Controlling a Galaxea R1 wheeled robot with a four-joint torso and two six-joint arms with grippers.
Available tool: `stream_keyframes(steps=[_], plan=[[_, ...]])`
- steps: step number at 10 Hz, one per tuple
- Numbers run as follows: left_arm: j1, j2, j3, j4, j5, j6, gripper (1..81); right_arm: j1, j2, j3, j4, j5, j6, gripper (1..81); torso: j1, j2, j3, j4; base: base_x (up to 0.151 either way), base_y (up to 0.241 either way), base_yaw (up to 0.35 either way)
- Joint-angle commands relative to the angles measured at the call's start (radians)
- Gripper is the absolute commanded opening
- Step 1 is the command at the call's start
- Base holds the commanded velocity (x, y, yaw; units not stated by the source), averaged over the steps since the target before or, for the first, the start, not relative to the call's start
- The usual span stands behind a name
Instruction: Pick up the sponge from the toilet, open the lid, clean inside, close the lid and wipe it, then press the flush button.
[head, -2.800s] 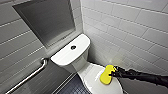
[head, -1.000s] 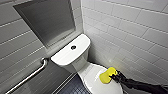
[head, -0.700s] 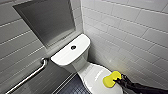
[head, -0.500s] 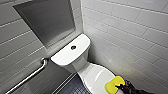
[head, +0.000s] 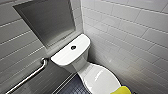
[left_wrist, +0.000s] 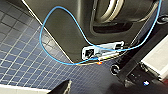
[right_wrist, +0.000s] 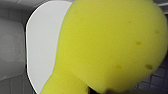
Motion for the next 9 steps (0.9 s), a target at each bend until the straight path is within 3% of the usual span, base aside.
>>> stream_keyframes(steps=[1,4,7,9], plan=[[0.021,-0.008,0.006,0.013,0.102,0.0,81.1,0.008,-0.101,0.158,-0.071,-0.053,-0.003,1.0,0.0,0.0,0.0,0.0,0.0,0.0,0.0],[0.012,0.002,0.007,0.024,0.103,0.0,81.1,0.043,-0.129,0.264,-0.142,-0.269,-0.003,1.0,0.0,0.0,0.0,0.0,0.0,0.0,0.0],[0.009,0.004,0.007,0.024,0.101,0.0,81.1,0.23,-0.126,0.408,-0.168,-0.56,-0.001,1.0,0.0,0.0,0.0,0.0,0.0,0.0,0.0],[0.009,0.008,0.006,0.024,0.101,0.0,81.1,0.362,-0.077,0.421,-0.171,-0.715,-0.001,1.0,0.0,0.0,0.0,0.0,0.0,0.0,0.0]])
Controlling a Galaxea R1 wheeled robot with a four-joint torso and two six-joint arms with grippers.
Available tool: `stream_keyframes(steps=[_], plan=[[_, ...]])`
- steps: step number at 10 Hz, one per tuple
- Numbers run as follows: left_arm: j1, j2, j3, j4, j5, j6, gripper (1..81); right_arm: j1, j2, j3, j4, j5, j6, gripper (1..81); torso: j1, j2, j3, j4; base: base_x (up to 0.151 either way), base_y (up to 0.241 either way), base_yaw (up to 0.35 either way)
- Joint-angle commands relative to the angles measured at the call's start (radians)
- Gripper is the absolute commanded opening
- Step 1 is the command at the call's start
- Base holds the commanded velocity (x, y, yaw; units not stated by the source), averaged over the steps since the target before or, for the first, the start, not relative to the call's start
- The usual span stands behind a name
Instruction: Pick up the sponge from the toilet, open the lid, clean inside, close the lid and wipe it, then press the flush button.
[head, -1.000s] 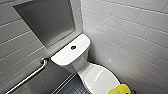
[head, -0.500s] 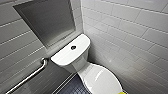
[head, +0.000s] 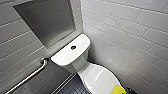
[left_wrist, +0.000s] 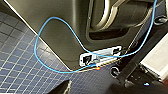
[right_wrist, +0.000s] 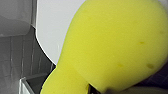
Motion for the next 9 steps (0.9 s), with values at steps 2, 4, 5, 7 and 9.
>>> stream_keyframes(steps=[2,4,5,7,9], plan=[[0.022,-0.007,0.005,0.002,0.102,0.001,81.1,0.298,0.091,0.063,-0.03,-0.398,-0.001,1.0,0.0,0.0,0.0,0.0,0.0,0.0,0.0],[0.018,-0.007,0.005,0.002,0.103,0.001,81.1,0.38,0.19,-0.012,-0.03,-0.494,-0.001,1.0,0.0,0.0,0.0,0.0,0.0,0.0,0.0],[0.016,-0.007,0.005,0.002,0.103,0.001,81.1,0.421,0.239,-0.053,-0.033,-0.522,-0.003,1.0,0.0,0.0,0.0,0.0,0.0,0.0,0.0],[0.015,-0.007,0.004,0.002,0.103,0.001,81.1,0.504,0.304,-0.098,-0.032,-0.532,-0.003,1.0,0.0,0.0,0.0,0.0,0.0,0.0,0.0],[0.015,-0.007,0.004,0.002,0.102,0.001,81.1,0.543,0.38,-0.161,-0.032,-0.533,-0.003,1.0,0.0,0.0,-0.061,0.0,0.0,0.0,0.0]])
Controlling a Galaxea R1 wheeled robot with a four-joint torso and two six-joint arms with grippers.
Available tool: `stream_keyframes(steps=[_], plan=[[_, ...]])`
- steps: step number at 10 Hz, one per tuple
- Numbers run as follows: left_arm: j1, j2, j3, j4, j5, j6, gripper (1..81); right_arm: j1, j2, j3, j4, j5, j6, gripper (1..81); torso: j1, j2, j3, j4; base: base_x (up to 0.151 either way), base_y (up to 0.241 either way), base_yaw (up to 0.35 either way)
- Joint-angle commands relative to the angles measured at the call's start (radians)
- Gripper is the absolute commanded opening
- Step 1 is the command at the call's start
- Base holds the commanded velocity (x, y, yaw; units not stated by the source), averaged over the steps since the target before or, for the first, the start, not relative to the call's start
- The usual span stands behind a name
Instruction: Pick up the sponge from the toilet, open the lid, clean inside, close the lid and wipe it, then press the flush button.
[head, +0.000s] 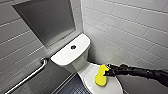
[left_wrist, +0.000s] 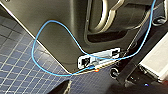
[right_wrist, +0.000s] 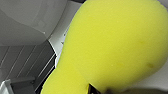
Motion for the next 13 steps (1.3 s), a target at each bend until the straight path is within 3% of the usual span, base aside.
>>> stream_keyframes(steps=[1,2,3,4,9,13], plan=[[0.023,-0.016,0.003,0.0,0.102,0.001,81.1,0.15,0.076,-0.052,-0.004,-0.062,-0.002,1.0,0.0,0.0,-0.093,0.0,0.0,0.0,0.0],[0.022,-0.016,0.004,0.0,0.102,0.001,81.1,0.157,0.092,-0.069,-0.002,-0.057,-0.002,1.0,0.0,0.0,-0.109,0.0,0.0,0.0,0.0],[0.023,-0.014,0.003,0.002,0.102,0.001,81.1,0.165,0.099,-0.07,-0.002,-0.042,0.0,1.0,0.0,0.0,-0.045,0.0,0.0,0.0,0.0],[0.023,-0.013,0.003,0.002,0.102,0.001,81.1,0.17,0.113,-0.069,-0.007,-0.025,0.001,1.0,0.0,0.001,-0.078,0.0,0.0,0.0,0.0],[0.023,-0.013,0.003,0.0,0.102,0.001,81.1,0.138,0.236,-0.276,-0.036,0.208,-0.002,1.0,0.001,0.001,-0.101,0.0,0.0,0.0,0.0],[0.029,-0.016,0.003,0.0,0.102,0.001,81.1,0.027,0.34,-0.494,-0.084,0.412,-0.003,1.0,0.0,0.001,-0.101,0.0,0.0,0.0,0.0]])
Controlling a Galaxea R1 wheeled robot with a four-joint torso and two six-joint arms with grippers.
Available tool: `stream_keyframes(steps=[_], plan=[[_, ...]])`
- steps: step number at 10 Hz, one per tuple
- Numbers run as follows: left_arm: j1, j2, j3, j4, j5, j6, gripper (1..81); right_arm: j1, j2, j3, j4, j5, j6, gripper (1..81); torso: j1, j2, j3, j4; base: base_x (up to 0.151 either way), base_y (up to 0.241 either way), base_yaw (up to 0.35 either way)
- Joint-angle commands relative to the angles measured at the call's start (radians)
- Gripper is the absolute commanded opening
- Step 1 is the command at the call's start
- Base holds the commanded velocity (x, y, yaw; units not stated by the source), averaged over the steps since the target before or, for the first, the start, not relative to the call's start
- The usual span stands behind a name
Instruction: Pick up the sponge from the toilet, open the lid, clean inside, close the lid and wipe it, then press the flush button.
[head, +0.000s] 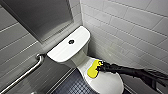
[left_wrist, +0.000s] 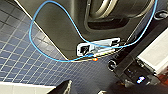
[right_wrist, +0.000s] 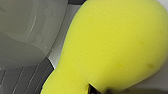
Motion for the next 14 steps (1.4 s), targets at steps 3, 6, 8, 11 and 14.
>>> stream_keyframes(steps=[3,6,8,11,14], plan=[[0.045,-0.016,0.003,0.0,0.108,0.001,81.1,-0.003,0.05,-0.07,-0.042,0.111,0.003,1.0,0.0,0.0,0.0,0.0,0.0,0.0,0.0],[0.047,-0.014,0.003,0.002,0.107,0.001,81.1,-0.039,-0.209,0.259,-0.047,0.106,0.008,1.0,0.0,0.0,0.0,0.0,0.0,0.0,0.0],[0.047,-0.013,0.003,0.003,0.107,0.001,81.1,-0.06,-0.332,0.38,-0.045,0.106,0.008,1.0,0.0,0.0,0.0,0.0,0.0,0.0,0.0],[0.05,-0.014,0.003,0.003,0.107,0.001,81.1,-0.127,-0.386,0.398,-0.042,0.128,0.008,1.0,0.0,0.0,0.0,0.0,0.0,0.0,0.0],[0.054,-0.014,0.003,0.01,0.105,0.001,81.1,-0.18,-0.452,0.412,-0.042,0.152,0.008,1.0,0.0,0.0,0.0,0.0,0.0,0.0,0.0]])
